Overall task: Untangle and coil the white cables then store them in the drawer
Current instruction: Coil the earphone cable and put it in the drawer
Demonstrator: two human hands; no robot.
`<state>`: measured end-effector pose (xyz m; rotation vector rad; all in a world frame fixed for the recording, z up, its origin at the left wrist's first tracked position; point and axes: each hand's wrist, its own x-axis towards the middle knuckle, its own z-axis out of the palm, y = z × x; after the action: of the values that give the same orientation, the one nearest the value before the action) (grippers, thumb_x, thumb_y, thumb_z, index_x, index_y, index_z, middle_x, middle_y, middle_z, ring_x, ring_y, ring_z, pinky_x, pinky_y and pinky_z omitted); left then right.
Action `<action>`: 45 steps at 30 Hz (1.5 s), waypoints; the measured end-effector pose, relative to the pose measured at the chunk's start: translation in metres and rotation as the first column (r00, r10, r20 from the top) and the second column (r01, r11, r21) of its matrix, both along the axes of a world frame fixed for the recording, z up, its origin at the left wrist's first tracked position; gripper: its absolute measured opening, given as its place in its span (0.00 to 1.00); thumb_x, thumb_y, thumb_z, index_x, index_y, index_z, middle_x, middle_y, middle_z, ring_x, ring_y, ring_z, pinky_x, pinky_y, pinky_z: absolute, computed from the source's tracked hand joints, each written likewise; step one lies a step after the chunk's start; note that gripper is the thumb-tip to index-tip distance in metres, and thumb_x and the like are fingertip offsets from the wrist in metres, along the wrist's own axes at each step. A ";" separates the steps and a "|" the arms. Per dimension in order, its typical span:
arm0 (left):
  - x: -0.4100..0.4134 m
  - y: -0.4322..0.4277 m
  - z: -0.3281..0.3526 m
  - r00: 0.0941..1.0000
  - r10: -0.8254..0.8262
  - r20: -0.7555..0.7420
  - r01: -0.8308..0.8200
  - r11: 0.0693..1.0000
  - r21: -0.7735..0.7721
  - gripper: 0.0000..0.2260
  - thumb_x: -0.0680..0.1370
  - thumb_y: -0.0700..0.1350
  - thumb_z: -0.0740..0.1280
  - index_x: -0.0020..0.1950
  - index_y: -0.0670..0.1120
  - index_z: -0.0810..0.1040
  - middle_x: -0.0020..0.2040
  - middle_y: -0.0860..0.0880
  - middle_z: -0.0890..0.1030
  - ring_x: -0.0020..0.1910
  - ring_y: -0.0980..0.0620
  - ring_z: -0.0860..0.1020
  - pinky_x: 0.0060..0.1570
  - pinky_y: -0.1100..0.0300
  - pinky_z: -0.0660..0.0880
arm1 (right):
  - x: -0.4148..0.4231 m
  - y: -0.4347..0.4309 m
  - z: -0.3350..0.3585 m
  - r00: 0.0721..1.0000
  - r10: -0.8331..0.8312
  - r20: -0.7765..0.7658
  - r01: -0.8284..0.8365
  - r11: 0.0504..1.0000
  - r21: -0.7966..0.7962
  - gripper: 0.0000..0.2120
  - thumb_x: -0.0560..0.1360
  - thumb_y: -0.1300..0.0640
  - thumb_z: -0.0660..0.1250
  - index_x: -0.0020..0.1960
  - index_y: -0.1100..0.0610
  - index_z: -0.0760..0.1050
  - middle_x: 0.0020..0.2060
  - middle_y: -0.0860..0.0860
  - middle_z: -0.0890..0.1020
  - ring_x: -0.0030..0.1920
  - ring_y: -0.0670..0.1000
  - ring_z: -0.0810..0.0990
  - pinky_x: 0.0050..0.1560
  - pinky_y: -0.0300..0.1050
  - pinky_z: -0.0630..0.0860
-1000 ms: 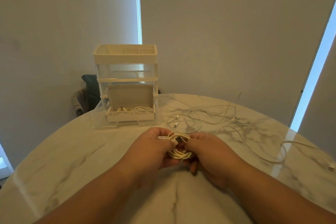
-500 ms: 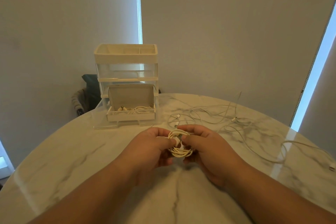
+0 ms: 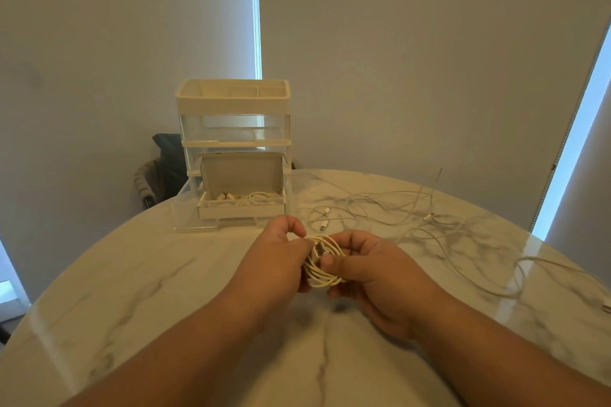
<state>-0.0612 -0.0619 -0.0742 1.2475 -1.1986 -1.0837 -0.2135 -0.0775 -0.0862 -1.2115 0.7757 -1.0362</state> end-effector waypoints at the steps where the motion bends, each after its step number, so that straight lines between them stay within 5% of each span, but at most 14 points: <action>1: 0.000 0.000 0.001 0.997 -0.036 -0.065 0.036 0.999 0.006 0.08 0.79 0.35 0.61 0.45 0.48 0.72 0.35 0.43 0.79 0.30 0.49 0.75 0.29 0.59 0.71 | 0.002 -0.001 0.000 0.999 -0.031 0.014 0.031 1.000 -0.003 0.15 0.72 0.65 0.71 0.57 0.66 0.77 0.47 0.63 0.85 0.44 0.60 0.82 0.33 0.43 0.76; 6: -0.001 0.004 0.004 0.936 -0.159 -0.314 0.178 0.984 0.031 0.07 0.78 0.32 0.62 0.52 0.38 0.78 0.42 0.38 0.81 0.37 0.47 0.79 0.34 0.58 0.77 | 0.002 -0.004 -0.002 0.991 -0.114 0.068 0.112 0.993 0.035 0.08 0.78 0.67 0.65 0.57 0.66 0.77 0.44 0.62 0.85 0.40 0.56 0.82 0.35 0.45 0.77; 9: 0.002 0.005 0.006 0.879 -0.270 -0.393 0.289 0.957 -0.011 0.16 0.71 0.31 0.67 0.58 0.32 0.75 0.45 0.36 0.80 0.39 0.45 0.80 0.37 0.58 0.79 | 0.001 -0.002 -0.002 0.993 -0.117 0.028 0.117 0.993 0.015 0.07 0.77 0.67 0.67 0.54 0.64 0.78 0.41 0.60 0.85 0.38 0.53 0.83 0.35 0.45 0.77; 16: 0.003 0.001 0.001 0.968 -0.082 -0.236 0.075 0.996 -0.041 0.05 0.78 0.34 0.66 0.52 0.36 0.80 0.47 0.37 0.84 0.44 0.44 0.83 0.50 0.51 0.81 | 0.000 0.001 -0.001 0.988 -0.125 -0.091 0.114 0.986 -0.120 0.16 0.75 0.67 0.71 0.59 0.55 0.78 0.45 0.63 0.84 0.41 0.56 0.82 0.40 0.48 0.80; 21: 0.006 -0.001 0.001 0.982 0.188 0.006 -0.186 0.976 -0.114 0.08 0.81 0.42 0.65 0.50 0.51 0.83 0.47 0.49 0.85 0.49 0.51 0.82 0.47 0.56 0.81 | -0.001 -0.003 -0.002 0.948 -0.241 -0.208 0.215 0.967 -0.138 0.13 0.79 0.64 0.68 0.59 0.50 0.81 0.44 0.52 0.87 0.34 0.51 0.82 0.48 0.56 0.84; 25: 0.001 -0.004 0.010 0.922 0.310 -0.231 -0.315 0.949 0.018 0.10 0.82 0.39 0.62 0.47 0.47 0.82 0.44 0.46 0.83 0.42 0.52 0.80 0.41 0.58 0.82 | 0.001 -0.003 -0.002 0.938 -0.287 -0.194 0.262 0.954 -0.145 0.12 0.78 0.64 0.68 0.58 0.52 0.81 0.43 0.51 0.87 0.35 0.50 0.83 0.47 0.55 0.84; 29: -0.001 -0.004 0.016 0.775 0.295 -0.558 -0.252 0.955 0.155 0.08 0.82 0.35 0.60 0.49 0.39 0.79 0.42 0.41 0.80 0.40 0.48 0.79 0.44 0.54 0.82 | 0.003 -0.004 0.000 0.935 -0.320 -0.152 0.296 0.941 -0.163 0.12 0.78 0.66 0.68 0.58 0.54 0.81 0.44 0.51 0.87 0.35 0.50 0.83 0.44 0.50 0.84; 37: -0.001 -0.005 0.021 0.663 0.331 -0.672 -0.293 0.940 0.174 0.09 0.82 0.36 0.59 0.48 0.41 0.78 0.42 0.42 0.78 0.40 0.49 0.78 0.43 0.56 0.78 | 0.005 -0.003 0.003 0.921 -0.355 -0.164 0.315 0.922 -0.226 0.13 0.78 0.64 0.68 0.59 0.51 0.81 0.45 0.49 0.87 0.37 0.52 0.86 0.48 0.54 0.84; 41: -0.001 -0.008 0.015 0.739 0.300 -0.604 -0.197 0.952 0.232 0.09 0.82 0.36 0.58 0.44 0.39 0.74 0.34 0.45 0.72 0.32 0.52 0.71 0.38 0.56 0.76 | 0.003 -0.003 0.000 0.928 -0.352 -0.119 0.325 0.924 -0.201 0.13 0.78 0.65 0.68 0.58 0.51 0.81 0.47 0.50 0.87 0.43 0.55 0.87 0.49 0.54 0.84; 45: -0.003 -0.009 0.005 0.834 0.185 -0.520 -0.066 0.969 0.238 0.06 0.80 0.40 0.60 0.53 0.40 0.76 0.32 0.47 0.69 0.27 0.53 0.66 0.33 0.57 0.74 | 0.004 0.000 -0.002 0.936 -0.338 -0.100 0.312 0.926 -0.211 0.13 0.77 0.67 0.68 0.56 0.52 0.82 0.47 0.52 0.87 0.48 0.55 0.86 0.52 0.53 0.83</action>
<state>-0.0646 -0.0711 -0.0690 1.0542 -0.5709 -1.3730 -0.2095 -0.0780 -0.0884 -1.3563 1.0260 -1.3361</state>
